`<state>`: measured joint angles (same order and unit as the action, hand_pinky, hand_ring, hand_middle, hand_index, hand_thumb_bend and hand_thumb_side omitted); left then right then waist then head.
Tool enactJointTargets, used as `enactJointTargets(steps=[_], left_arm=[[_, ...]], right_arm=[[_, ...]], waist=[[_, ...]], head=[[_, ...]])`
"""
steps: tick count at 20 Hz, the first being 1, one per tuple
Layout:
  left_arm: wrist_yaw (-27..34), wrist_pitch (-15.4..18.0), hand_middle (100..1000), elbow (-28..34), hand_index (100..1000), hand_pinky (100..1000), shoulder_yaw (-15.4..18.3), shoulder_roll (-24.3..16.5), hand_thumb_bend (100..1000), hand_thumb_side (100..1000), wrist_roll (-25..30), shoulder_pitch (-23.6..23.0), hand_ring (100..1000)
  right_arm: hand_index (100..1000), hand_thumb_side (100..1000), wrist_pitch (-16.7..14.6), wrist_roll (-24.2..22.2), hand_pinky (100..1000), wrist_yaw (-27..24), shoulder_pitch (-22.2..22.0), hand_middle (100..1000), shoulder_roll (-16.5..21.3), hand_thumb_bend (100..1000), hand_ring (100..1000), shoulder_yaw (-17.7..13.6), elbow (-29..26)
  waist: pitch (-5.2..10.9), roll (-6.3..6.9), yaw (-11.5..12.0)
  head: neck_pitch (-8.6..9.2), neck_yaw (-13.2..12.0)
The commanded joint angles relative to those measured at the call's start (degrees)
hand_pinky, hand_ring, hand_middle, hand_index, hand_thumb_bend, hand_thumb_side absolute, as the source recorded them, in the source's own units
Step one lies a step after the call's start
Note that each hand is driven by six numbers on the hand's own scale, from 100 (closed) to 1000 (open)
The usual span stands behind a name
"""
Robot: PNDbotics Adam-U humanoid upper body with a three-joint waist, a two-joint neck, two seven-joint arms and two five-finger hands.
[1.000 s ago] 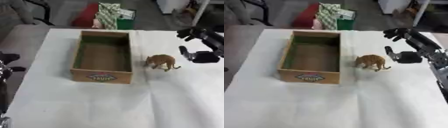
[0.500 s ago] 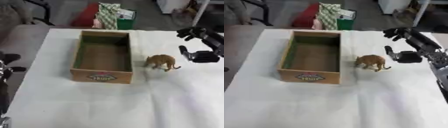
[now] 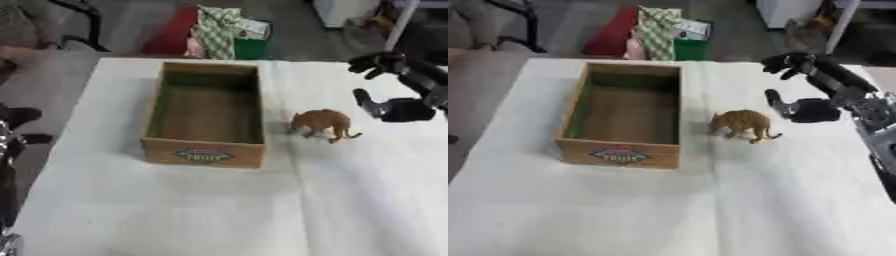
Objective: Pick up objects on the table and place them in the box.
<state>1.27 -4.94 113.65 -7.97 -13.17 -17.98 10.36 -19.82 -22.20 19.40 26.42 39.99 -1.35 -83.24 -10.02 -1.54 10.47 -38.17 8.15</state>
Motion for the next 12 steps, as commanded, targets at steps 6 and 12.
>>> enactJointTargets(steps=[6, 12], left_arm=[[0.28, -0.09, 573, 0.95, 607, 568, 0.01, -1.21, 100, 769, 0.25, 0.34, 766], [0.39, -0.15, 573, 0.95, 607, 568, -0.06, -1.16, 100, 770, 0.29, 0.28, 766]], right_arm=[[912, 431, -0.62, -2.21, 761, 3.25, 3.92, 782, 1.91, 100, 830, 2.32, 6.60], [912, 495, -0.92, -2.82, 759, 5.63, 5.15, 781, 0.42, 100, 825, 3.24, 10.61]], waist=[[0.93, 0.10, 0.27], [0.92, 0.12, 0.27]], head=[[0.15, 0.16], [0.08, 0.15]])
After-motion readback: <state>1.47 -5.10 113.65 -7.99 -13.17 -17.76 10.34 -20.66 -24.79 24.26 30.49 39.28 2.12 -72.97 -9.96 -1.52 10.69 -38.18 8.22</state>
